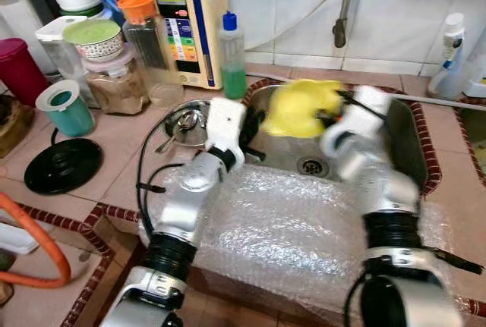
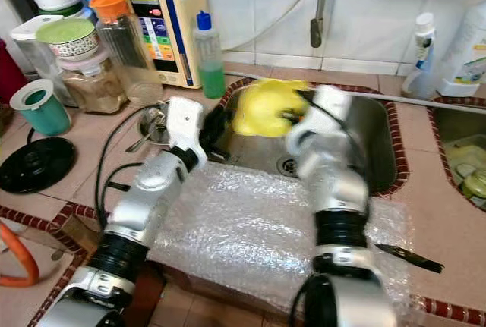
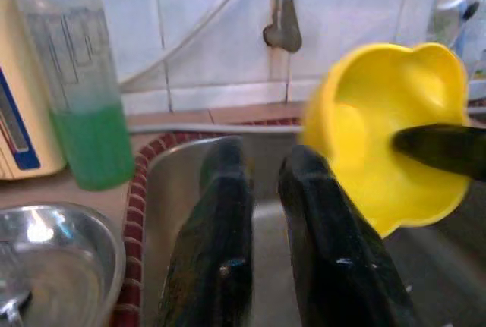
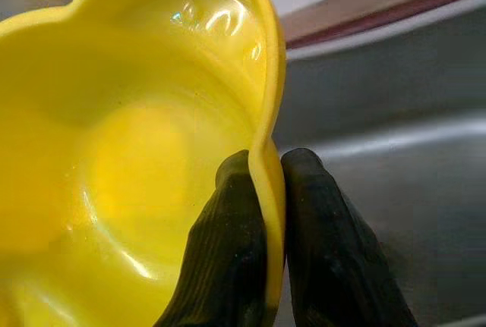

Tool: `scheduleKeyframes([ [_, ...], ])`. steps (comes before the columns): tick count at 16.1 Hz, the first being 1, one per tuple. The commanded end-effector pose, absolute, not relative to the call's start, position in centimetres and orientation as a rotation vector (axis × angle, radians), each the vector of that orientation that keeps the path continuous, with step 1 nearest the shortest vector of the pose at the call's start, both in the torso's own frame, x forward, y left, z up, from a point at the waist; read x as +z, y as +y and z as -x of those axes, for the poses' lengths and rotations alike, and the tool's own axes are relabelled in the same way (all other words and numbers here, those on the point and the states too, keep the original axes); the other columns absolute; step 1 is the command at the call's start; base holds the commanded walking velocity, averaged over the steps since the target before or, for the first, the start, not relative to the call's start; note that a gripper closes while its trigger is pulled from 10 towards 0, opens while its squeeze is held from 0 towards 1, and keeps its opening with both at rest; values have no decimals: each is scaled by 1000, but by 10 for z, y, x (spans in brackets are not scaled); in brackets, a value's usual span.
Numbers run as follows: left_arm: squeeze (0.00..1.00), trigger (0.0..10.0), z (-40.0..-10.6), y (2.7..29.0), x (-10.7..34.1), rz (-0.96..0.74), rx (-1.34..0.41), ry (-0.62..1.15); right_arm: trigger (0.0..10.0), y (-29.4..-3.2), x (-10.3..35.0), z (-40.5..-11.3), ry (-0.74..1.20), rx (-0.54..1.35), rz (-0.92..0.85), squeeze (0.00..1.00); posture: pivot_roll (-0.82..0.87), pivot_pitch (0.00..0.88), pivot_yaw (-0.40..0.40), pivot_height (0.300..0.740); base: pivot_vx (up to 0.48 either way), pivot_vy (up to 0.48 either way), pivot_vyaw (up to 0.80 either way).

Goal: Kitchen organization

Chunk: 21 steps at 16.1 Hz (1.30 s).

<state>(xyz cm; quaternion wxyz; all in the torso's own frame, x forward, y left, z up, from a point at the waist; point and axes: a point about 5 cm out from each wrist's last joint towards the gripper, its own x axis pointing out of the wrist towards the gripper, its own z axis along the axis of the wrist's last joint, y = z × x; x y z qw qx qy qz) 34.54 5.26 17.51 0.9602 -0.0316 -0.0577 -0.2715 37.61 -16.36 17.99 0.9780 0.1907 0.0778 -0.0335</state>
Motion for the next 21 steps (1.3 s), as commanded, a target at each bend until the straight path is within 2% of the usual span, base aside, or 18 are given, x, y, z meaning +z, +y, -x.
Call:
scheduleKeyframes([
  [1,1000,10000,-343,51,175,72,-578,-111,0,-164,183,-377,135,-86,-367,0,-2,0,95,740,0,0,0],
  [8,1000,10000,-325,46,156,40,-770,27,0,-193,170,-385,76,-206,59,0,9,0,114,740,0,0,0],
  [9,1000,10000,-320,47,149,10,-809,65,0,-196,167,-387,63,-205,193,0,15,0,113,740,0,0,0],
  [12,1000,10000,-312,48,140,-29,-851,102,0,-207,166,-388,38,-243,380,0,18,0,116,740,0,0,0],
  [17,1000,10000,-316,52,144,-45,-860,123,0,-216,163,-389,30,-255,550,0,29,0,126,740,0,0,0],
  [19,1000,10000,-318,53,145,-36,-852,122,0,-220,159,-388,51,-252,561,0,20,0,126,740,0,0,0],
  [20,1000,10000,-317,53,146,-32,-852,127,2118,-219,155,-389,88,-210,577,0,20,0,125,740,0,0,0],
  [21,1000,10000,-316,53,144,-35,-855,128,3294,-219,151,-388,101,-201,561,0,20,0,122,740,0,0,0],
])
